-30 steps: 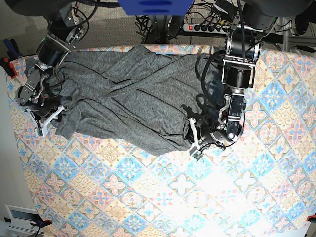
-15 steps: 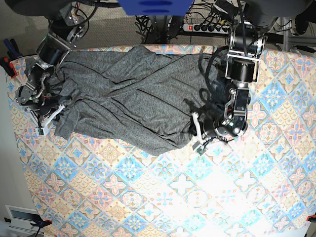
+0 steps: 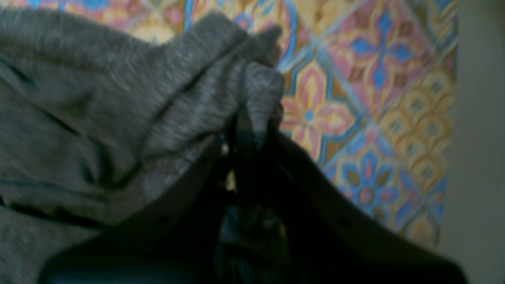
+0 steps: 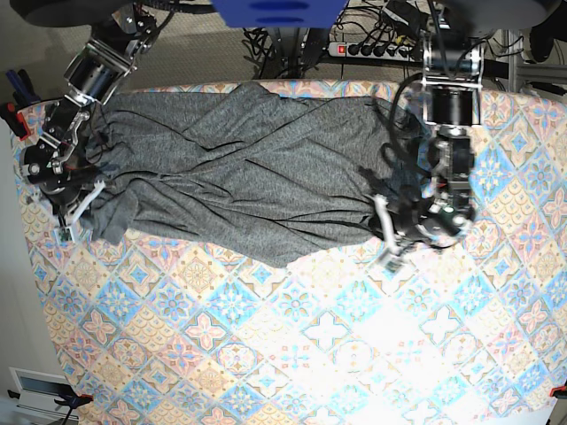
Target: Layout the t-shirt on the table in an organized manner, then fold the t-shirt properly
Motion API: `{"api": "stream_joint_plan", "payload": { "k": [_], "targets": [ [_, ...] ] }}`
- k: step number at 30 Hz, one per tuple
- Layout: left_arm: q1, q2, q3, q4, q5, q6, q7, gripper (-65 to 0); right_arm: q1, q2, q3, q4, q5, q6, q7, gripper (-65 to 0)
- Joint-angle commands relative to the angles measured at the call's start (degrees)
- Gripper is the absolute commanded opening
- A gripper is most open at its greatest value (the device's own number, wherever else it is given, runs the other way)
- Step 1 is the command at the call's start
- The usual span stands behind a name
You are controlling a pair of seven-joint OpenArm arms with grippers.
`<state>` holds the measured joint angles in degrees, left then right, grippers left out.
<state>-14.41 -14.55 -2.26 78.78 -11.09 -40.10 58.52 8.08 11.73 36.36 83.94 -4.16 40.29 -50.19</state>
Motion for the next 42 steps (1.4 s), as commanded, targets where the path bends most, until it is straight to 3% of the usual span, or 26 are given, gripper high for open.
{"api": "stream_joint_plan", "payload": {
  "k": [1, 9, 14, 24, 27, 30, 36, 39, 42],
  "targets": [
    [-1.0, -0.1, -0.6, 0.9, -0.6, 0.1, -1.0, -61.4, 1.3, 1.2, 0.2, 1.0, 1.0, -0.3, 1.4, -65.0],
    [0.3, -2.0, -1.5, 1.6, -0.9, 0.1, -1.0, -61.4, 1.3, 1.2, 3.9, 1.1, 1.0, -0.3, 2.1, -65.0],
    [3.6, -3.3, -3.9, 9.2, -0.8, 0.1, -1.0, -61.4, 1.3, 1.2, 6.2, 1.1, 1.0, -0.3, 4.1, -65.0],
    [4.5, -3.3, -4.0, 18.6, -0.9, 0.1, 2.4, -61.3, 1.5, 1.1, 6.1, 1.0, 1.0, -0.3, 4.2, -65.0],
    [4.2, -1.6, -4.4, 17.1, 0.4, 0.1, 2.3, -60.7, 1.4, 1.1, 6.1, 0.9, 1.0, -0.3, 4.2, -65.0],
    [2.7, 0.3, -4.1, 14.6, 3.7, 0.1, 2.3, -56.3, 1.4, 1.1, 6.1, 0.7, 1.0, -0.3, 4.2, -65.0],
    [-2.6, 8.1, -4.5, 6.8, 13.3, 0.1, 2.3, -38.0, 1.3, 1.1, 3.9, 0.6, 1.0, -0.3, 4.2, -65.0],
    [-5.5, 9.5, -4.7, 1.0, 14.1, 0.1, 2.1, -31.1, 1.1, 1.1, 1.0, 1.0, 1.0, -0.3, 4.3, -65.0],
    [-8.0, 10.5, -4.6, -5.6, 14.1, 0.1, -2.0, -27.1, 0.6, 1.1, 0.7, 1.0, 1.0, -0.3, 4.3, -65.0]
  ]
}}
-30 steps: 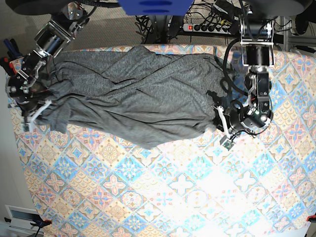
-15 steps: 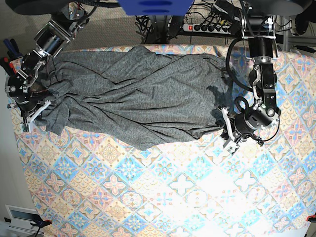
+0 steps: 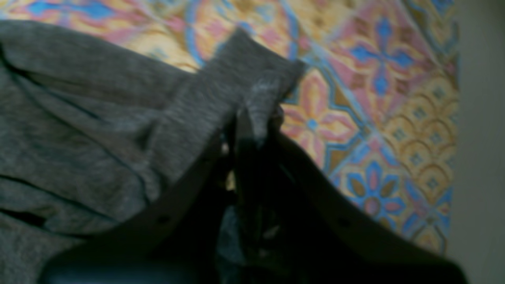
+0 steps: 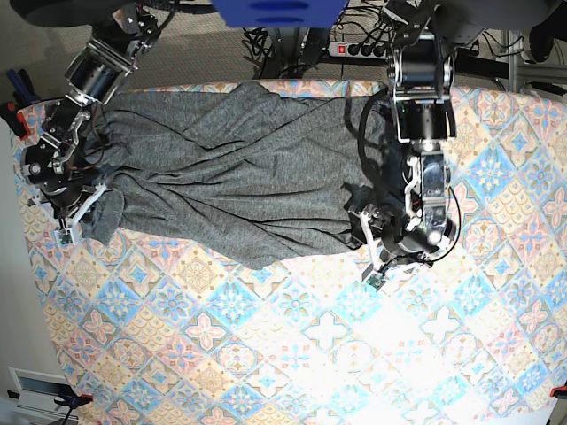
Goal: Layout the t-shirt on the table in an organized manner, then fold the t-shirt properly
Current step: 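Pull the grasped edge with the left gripper away from the right gripper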
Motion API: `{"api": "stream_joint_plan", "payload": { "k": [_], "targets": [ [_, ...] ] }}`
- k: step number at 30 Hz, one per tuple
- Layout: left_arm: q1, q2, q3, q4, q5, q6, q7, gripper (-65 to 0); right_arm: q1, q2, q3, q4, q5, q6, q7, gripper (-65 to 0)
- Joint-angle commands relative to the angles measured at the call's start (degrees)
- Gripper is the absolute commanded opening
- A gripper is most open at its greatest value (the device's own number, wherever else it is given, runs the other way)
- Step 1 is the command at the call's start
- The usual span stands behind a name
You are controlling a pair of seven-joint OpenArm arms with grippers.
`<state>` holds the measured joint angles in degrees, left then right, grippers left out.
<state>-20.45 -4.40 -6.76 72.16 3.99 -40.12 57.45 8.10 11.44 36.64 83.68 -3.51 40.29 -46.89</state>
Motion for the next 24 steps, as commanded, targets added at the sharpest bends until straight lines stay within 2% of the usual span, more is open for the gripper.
{"api": "stream_joint_plan", "payload": {
  "k": [1, 7, 10, 13, 16, 20, 22, 24],
  "targets": [
    [-2.5, 0.5, 0.0, -1.5, -1.0, 0.1, -2.4, -26.6, 0.3, 1.3, 0.3, 1.3, 0.3, -0.3, 1.0, -65.0],
    [-7.1, 0.4, -0.1, -16.4, -1.0, 0.1, -7.3, -26.6, 0.0, 1.3, 0.1, 1.3, 0.3, -0.3, 1.0, -65.0],
    [-6.9, 0.4, 0.7, -17.1, -1.0, 0.1, -8.2, -26.6, 0.0, 1.3, 0.1, 1.3, 0.3, -0.3, 1.0, -65.0],
    [-5.9, 0.4, 4.5, -17.1, -2.6, 0.1, -7.8, -27.5, 0.0, 1.3, 0.1, 1.3, 0.3, -0.3, 1.0, -65.0],
    [-4.6, -1.4, 7.4, -17.1, -7.5, 0.1, -6.4, -32.5, 0.0, 1.3, 0.1, 1.3, 0.3, -0.3, 1.0, -65.0],
    [-3.2, -5.0, 8.1, -16.9, -16.7, 0.1, -1.8, -44.6, 0.0, 1.3, 0.1, 1.3, 0.3, -0.3, 1.0, -65.0],
    [-2.2, -6.5, 8.3, -16.9, -18.8, 0.1, -1.5, -48.6, 0.0, 1.3, 0.1, 1.2, 0.3, -0.3, 1.0, -65.0],
    [-0.6, -6.8, 9.1, -16.9, -18.5, 0.1, -1.8, -49.5, 0.0, 1.3, 0.0, 1.1, 0.3, -0.3, 1.0, -65.0]
  ]
}}
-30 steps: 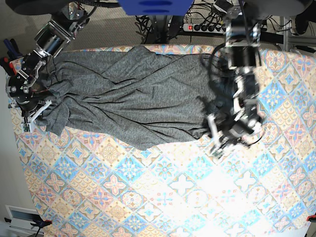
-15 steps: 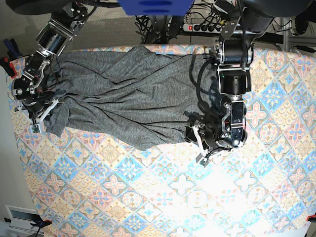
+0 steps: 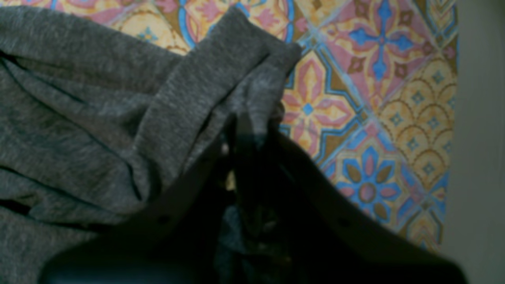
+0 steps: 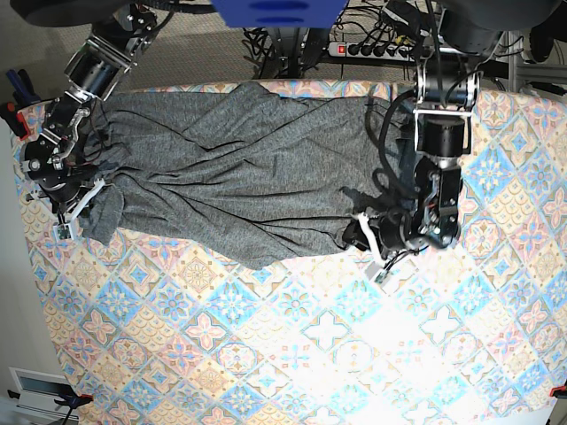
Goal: Layout the t-shirt on the table in an organized manner, then fold the t-shirt properly
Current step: 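Pull the grasped edge with the left gripper away from the right gripper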
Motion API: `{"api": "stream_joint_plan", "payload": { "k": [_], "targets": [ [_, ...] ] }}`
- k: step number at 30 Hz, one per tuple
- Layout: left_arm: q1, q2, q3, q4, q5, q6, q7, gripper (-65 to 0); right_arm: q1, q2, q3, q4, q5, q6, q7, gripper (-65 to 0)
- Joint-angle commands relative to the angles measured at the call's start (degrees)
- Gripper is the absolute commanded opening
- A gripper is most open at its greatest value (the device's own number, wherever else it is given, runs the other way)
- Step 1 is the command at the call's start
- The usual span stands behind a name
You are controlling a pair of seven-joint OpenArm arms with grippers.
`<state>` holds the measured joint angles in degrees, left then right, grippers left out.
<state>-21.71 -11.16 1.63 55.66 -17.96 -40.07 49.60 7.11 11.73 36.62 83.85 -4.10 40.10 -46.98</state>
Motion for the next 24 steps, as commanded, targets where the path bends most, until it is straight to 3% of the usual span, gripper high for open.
{"api": "stream_joint_plan", "payload": {
  "k": [1, 5, 13, 20, 24],
  "targets": [
    [1.3, -0.1, 1.8, -0.4, 4.3, 0.1, 5.2, -48.9, 1.0, 1.1, 0.0, 0.9, 0.9, -0.1, 1.0, -65.0],
    [3.9, -0.1, 4.7, -0.5, 6.2, 0.1, 2.0, -48.6, 1.2, 0.7, 0.0, 0.8, 0.9, -0.1, 1.0, -65.0],
    [3.3, -0.1, 4.7, -0.4, 6.6, 0.1, 2.0, -53.0, 0.9, -0.3, 0.3, 1.1, 0.9, -0.1, 1.0, -65.0],
    [0.5, 0.5, 4.0, -0.3, 5.5, 0.1, 4.1, -46.7, 0.1, -0.3, 0.1, 1.1, 0.9, -0.1, 1.0, -65.0],
    [0.7, 1.3, -1.8, -0.3, 2.3, 0.1, 4.4, -43.9, 0.1, -0.4, 0.0, 1.1, 0.9, -0.1, 1.0, -65.0]
  ]
}}
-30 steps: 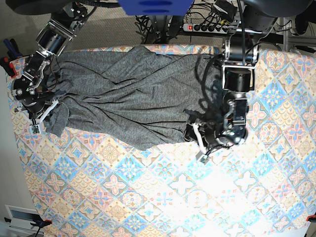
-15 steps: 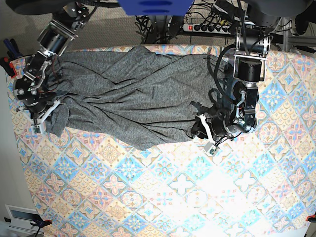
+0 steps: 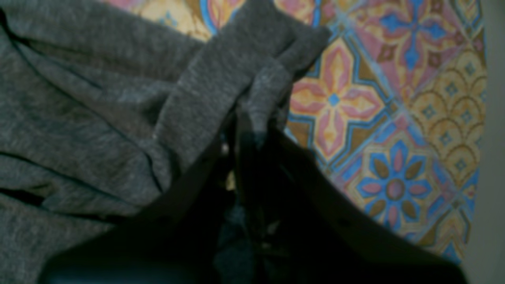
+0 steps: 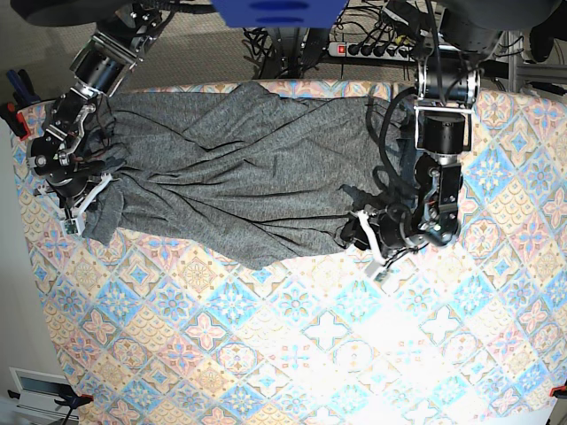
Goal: Layout the t-shirt on the table in an organized manner, then fold the t-shirt properly
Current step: 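Pull the grasped edge with the left gripper away from the right gripper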
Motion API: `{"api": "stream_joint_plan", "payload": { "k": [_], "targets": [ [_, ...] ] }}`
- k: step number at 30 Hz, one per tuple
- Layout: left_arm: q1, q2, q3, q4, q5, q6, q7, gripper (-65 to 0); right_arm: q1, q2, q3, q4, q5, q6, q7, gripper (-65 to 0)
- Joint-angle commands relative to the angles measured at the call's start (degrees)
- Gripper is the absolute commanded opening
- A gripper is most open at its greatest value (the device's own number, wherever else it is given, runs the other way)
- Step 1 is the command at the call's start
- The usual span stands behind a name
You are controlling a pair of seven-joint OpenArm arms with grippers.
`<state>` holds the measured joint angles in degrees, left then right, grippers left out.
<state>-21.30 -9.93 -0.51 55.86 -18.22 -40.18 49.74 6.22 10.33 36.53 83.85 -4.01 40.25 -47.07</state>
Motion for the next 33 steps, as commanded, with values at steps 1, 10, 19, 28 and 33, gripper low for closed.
{"api": "stream_joint_plan", "payload": {
  "k": [1, 10, 19, 28, 33],
  "targets": [
    [0.4, 0.0, -0.8, -0.5, 2.0, 0.2, 4.3, -43.8, 1.0, 1.0, 0.1, 1.1, 0.8, -0.2, 1.1, -65.0],
    [0.1, -0.1, -2.0, -0.5, 1.4, 0.2, 5.4, -43.4, 1.0, 1.0, 0.0, 1.1, 0.8, -0.2, 1.1, -65.0],
    [1.4, 0.0, -1.5, -0.7, 1.6, 0.2, 6.3, -43.6, 0.9, 1.0, 0.0, 1.1, 0.8, -0.2, 1.0, -65.0],
    [4.9, -2.2, -1.6, -0.7, 2.0, 0.2, 6.2, -63.7, 0.9, 1.0, 0.0, 1.1, 0.8, -0.2, 1.0, -65.0],
    [5.4, -4.4, -1.9, -0.6, 1.9, 0.2, 6.0, -62.8, 0.9, 0.9, 0.0, 1.1, 0.8, -0.2, 1.0, -65.0]
  ]
}}
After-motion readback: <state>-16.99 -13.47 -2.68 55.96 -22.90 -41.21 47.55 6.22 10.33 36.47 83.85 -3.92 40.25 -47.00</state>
